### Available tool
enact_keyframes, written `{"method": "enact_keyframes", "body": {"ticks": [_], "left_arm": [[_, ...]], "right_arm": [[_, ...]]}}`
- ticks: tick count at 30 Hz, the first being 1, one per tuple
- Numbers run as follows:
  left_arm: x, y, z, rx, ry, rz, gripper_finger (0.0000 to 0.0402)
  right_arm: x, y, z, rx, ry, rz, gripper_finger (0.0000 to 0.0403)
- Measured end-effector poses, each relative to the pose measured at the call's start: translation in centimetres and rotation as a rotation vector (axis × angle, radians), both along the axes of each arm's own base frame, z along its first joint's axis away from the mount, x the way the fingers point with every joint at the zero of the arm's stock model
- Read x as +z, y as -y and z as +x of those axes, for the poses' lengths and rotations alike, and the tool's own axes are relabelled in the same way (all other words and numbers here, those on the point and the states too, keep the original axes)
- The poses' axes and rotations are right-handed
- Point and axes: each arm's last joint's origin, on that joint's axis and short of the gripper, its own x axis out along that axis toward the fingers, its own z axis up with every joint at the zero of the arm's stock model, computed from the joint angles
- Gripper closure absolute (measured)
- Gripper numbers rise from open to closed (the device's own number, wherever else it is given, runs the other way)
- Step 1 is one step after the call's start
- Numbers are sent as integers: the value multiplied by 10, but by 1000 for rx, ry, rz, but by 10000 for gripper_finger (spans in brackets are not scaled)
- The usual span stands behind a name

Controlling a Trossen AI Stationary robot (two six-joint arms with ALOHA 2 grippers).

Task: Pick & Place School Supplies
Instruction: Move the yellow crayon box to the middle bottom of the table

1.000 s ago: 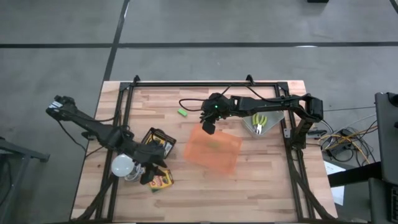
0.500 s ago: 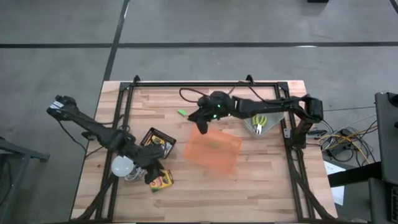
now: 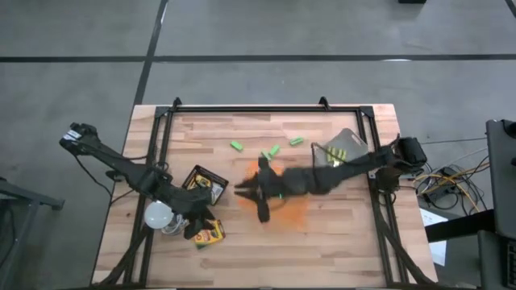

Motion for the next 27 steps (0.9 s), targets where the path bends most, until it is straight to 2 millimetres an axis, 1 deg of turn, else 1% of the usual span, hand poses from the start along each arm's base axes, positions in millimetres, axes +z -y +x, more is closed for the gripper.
{"method": "enact_keyframes", "body": {"ticks": [3, 6, 8, 10, 12, 14, 17, 19, 23, 24, 27], "left_arm": [[6, -2, -4, -25, 45, 14, 220], [10, -5, -9, -36, 75, 14, 220], [13, -7, -13, -37, 91, 9, 220], [12, -8, -16, -44, 70, 13, 220], [9, -9, -19, -82, 12, 7, 220], [1, -8, -22, -124, -72, 11, 220], [-19, -4, -21, -172, -154, 17, 220], [-32, 1, -16, -218, -132, 47, 220], [-56, 10, -6, -395, -1, 199, 220], [-61, 11, -5, -415, 16, 232, 220], [-75, 10, -4, -386, -31, 285, 220]], "right_arm": [[0, -36, -12, -73, 7, -19, 328], [0, -72, -27, -149, 15, 9, 333], [-4, -90, -36, -201, 15, 21, 335], [-10, -103, -41, -257, 12, 18, 334], [-12, -108, -45, -312, 18, 12, 331], [-11, -110, -46, -348, 32, 24, 328], [-12, -109, -46, -353, 35, 36, 324], [-12, -108, -45, -358, 31, 31, 321], [-14, -105, -44, -364, 11, 7, 318], [-15, -105, -43, -364, 8, -4, 318], [-15, -104, -43, -364, 4, -14, 321]]}}
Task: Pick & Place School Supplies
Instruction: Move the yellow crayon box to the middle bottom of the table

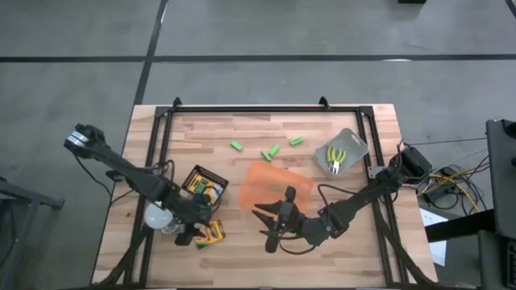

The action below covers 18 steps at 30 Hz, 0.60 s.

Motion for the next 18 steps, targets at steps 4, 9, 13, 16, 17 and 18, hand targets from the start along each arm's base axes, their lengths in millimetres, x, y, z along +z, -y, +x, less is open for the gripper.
{"method": "enact_keyframes", "body": {"ticks": [4, 9, 13, 16, 17, 18], "left_arm": [[-16, 1, 1, 18, -62, 52, 220], [-33, 7, 5, -49, -81, 167, 220], [-43, 11, 10, -62, -116, 212, 220], [-49, 14, 14, -62, -138, 225, 220], [-50, 15, 16, -63, -141, 227, 220], [-52, 16, 17, -62, -146, 230, 220]], "right_arm": [[-2, 0, 0, 2, -16, -11, 329], [-5, 0, -1, 4, -47, -29, 335], [-5, 0, -1, 4, -53, -33, 331], [-5, 0, -1, 4, -55, -35, 326], [-6, 0, -1, 4, -57, -36, 324], [-6, 0, -1, 4, -59, -39, 323]]}}
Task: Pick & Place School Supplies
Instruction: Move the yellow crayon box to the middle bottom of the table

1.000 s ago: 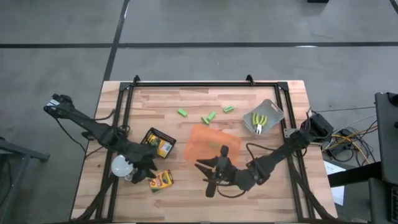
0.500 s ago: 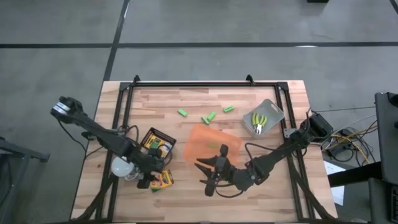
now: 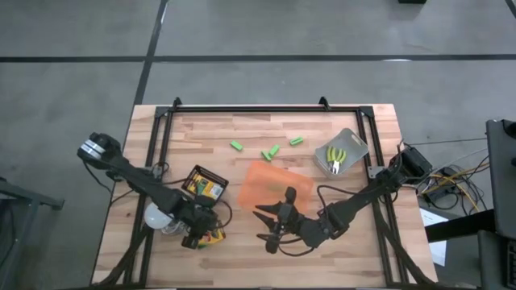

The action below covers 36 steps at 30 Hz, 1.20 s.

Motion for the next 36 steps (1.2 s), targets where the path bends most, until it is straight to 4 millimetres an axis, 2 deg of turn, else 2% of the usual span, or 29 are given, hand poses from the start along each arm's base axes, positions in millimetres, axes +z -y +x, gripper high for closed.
{"method": "enact_keyframes", "body": {"ticks": [5, 13, 25, 36], "left_arm": [[-3, 6, 10, -2, -8, 11, 220], [-1, 23, 39, -56, 82, 19, 220], [-18, 31, 75, -26, 91, 54, 220], [4, 32, 109, -11, 215, 93, 220]], "right_arm": [[-2, 0, 0, 0, -21, -12, 318], [-4, 1, -1, 0, -44, -25, 329], [-6, 0, -2, 6, -59, -35, 326], [-7, -2, -4, 11, -86, -52, 320]]}}
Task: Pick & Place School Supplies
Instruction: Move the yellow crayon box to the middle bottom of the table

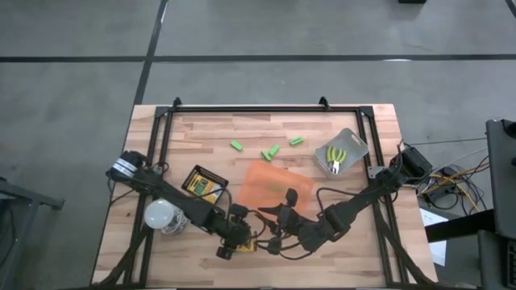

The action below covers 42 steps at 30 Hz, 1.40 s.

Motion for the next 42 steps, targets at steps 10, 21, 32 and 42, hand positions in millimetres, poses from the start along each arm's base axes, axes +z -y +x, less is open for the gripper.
{"method": "enact_keyframes", "body": {"ticks": [10, 21, 32, 42], "left_arm": [[57, -5, -1, 53, -86, 31, 220], [54, -19, -21, 21, -251, 175, 220], [48, -19, -32, 85, -262, -39, 220], [36, -17, -40, -174, -255, -137, 220]], "right_arm": [[33, -2, -19, 41, 45, -32, 335], [4, -31, -21, 294, -40, 310, 321], [-57, -45, -2, 176, -71, 608, 335], [-92, -78, 37, 227, 107, 736, 324]]}}
